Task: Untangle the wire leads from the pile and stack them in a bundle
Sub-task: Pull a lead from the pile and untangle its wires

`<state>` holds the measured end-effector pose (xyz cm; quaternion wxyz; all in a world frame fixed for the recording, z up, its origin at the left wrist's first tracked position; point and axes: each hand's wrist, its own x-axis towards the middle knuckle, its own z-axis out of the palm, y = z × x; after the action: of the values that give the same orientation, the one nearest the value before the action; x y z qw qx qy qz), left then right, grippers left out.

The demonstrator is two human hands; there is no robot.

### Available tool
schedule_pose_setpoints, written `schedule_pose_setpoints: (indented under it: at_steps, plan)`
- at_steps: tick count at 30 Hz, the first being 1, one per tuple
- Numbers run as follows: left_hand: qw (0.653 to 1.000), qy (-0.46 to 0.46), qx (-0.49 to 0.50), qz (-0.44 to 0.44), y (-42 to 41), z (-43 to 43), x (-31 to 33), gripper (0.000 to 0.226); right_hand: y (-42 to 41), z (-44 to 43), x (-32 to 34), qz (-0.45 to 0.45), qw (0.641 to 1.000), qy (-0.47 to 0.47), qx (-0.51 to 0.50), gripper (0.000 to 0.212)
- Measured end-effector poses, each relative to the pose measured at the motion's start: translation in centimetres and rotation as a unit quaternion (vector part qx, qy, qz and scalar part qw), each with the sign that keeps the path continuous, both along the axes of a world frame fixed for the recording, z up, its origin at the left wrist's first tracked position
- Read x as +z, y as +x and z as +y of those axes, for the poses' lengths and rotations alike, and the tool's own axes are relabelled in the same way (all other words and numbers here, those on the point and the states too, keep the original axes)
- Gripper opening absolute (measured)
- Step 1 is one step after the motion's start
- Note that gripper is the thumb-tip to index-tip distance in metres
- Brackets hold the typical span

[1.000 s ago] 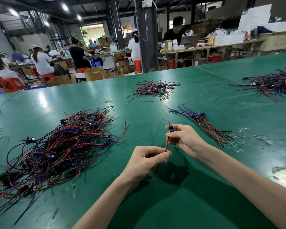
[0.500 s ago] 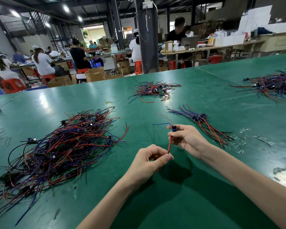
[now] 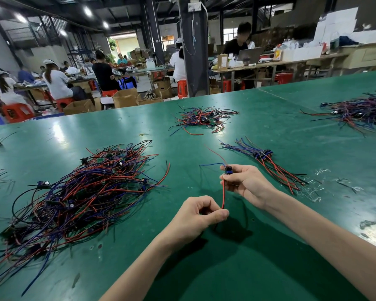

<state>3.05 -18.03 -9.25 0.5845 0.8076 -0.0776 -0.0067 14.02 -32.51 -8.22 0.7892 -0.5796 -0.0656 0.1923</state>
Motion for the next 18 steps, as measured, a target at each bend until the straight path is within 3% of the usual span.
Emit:
schedule_pose_setpoints:
  at_steps: [7,11,18]
  plan:
    - [0.996,0.057,-0.012,-0.069,0.01,-0.18,0.18,0.027,-0.13,0.10,-0.17,0.020,1.000,-0.007,0.014,0.027]
    - [0.996,0.024,0.011,-0.082,-0.13,-0.25,0.48,0.031,-0.07,-0.08,-0.23,0.026,1.000,-0.004,0.015,0.026]
    - [0.995,-0.026,-0.038,-0.083,-0.47,-0.31,0.64,0.011,-0.03,-0.01,-0.51,0.029,0.999,0.004,0.023,0.023]
